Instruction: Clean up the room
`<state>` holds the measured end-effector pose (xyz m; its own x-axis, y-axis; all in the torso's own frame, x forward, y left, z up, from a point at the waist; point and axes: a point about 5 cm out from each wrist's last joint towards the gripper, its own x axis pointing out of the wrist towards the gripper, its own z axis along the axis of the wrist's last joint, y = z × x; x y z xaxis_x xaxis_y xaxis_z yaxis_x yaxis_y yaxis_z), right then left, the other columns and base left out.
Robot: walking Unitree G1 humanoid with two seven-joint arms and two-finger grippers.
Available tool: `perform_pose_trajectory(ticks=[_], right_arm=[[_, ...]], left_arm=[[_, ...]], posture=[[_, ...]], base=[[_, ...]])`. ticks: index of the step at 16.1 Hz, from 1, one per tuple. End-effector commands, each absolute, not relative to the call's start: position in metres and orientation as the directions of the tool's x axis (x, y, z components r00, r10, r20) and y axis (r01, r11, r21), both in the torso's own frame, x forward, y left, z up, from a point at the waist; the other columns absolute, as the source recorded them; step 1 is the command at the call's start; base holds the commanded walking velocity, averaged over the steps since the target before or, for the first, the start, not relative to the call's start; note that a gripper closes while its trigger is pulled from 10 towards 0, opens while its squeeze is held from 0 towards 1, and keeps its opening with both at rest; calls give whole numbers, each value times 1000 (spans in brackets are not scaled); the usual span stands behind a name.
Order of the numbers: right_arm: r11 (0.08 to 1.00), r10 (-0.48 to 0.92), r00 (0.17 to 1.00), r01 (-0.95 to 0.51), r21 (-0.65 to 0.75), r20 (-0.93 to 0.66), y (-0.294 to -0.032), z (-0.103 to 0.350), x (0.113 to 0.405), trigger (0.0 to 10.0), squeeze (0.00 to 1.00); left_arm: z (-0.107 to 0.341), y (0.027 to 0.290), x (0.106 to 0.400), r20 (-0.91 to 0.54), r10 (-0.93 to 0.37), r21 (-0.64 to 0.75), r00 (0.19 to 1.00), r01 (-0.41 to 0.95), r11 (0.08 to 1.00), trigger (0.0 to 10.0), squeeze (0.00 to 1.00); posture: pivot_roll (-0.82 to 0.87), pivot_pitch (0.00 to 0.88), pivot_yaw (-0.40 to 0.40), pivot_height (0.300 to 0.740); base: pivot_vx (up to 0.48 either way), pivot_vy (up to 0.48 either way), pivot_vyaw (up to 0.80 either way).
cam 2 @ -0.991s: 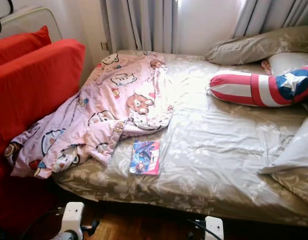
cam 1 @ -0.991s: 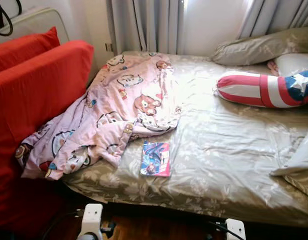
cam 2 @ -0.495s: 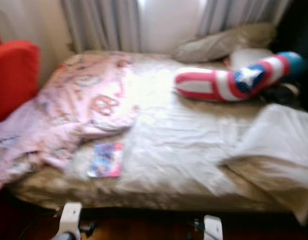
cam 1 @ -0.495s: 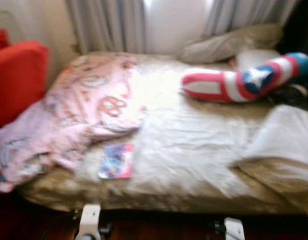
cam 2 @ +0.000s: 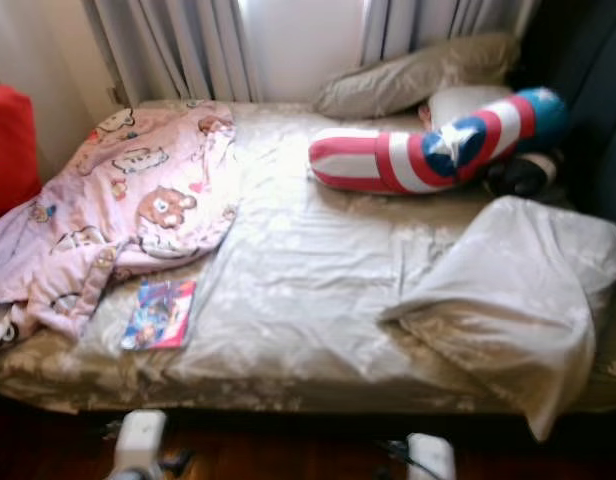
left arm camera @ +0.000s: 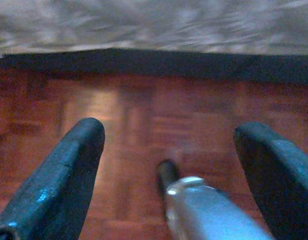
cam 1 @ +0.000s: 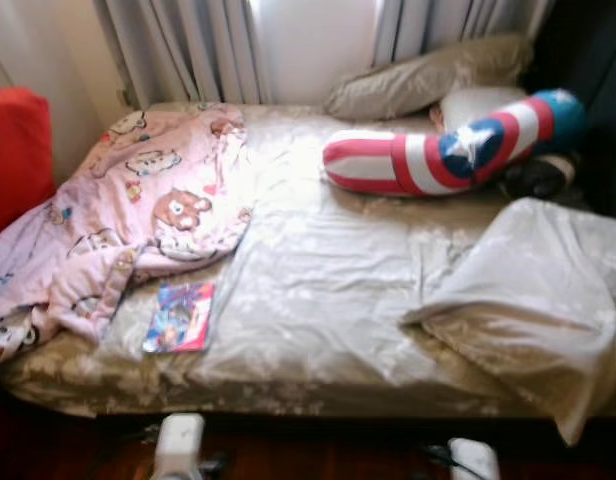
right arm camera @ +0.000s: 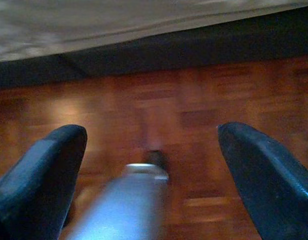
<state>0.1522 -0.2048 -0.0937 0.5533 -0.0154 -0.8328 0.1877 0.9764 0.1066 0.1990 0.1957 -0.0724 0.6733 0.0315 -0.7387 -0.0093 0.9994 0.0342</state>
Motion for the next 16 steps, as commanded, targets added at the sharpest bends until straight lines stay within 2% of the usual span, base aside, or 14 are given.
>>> perform_pose_trajectory(ticks=[1,5,8,12,16], right_arm=[[975,-12,565,190,116,-825,-204,-93,154,10000,0],[972,-32,569,210,107,-822,-209,-92,154,10000,0],[973,-20,572,200,116,-820,-196,-92,160,10000,0],[973,-11,572,194,122,-820,-184,-93,163,10000,0],[974,-14,566,194,117,-824,-186,-94,159,10000,0]], left_arm=[[-75,203,193,-755,49,53,654,-13,998,10000,0],[-75,202,193,-757,46,52,652,-10,999,10000,0],[-75,202,193,-756,48,55,653,-10,998,10000,0],[-74,203,194,-750,50,45,659,-24,999,10000,0],[-75,203,193,-752,49,42,657,-27,999,10000,0]], posture=[[45,15,-10,740],[44,16,-9,740],[43,16,-9,740],[42,17,-9,740],[37,0,-6,740]], base=[[0,-480,0],[0,-480,0],[0,-480,0],[0,-60,0],[0,0,0]])
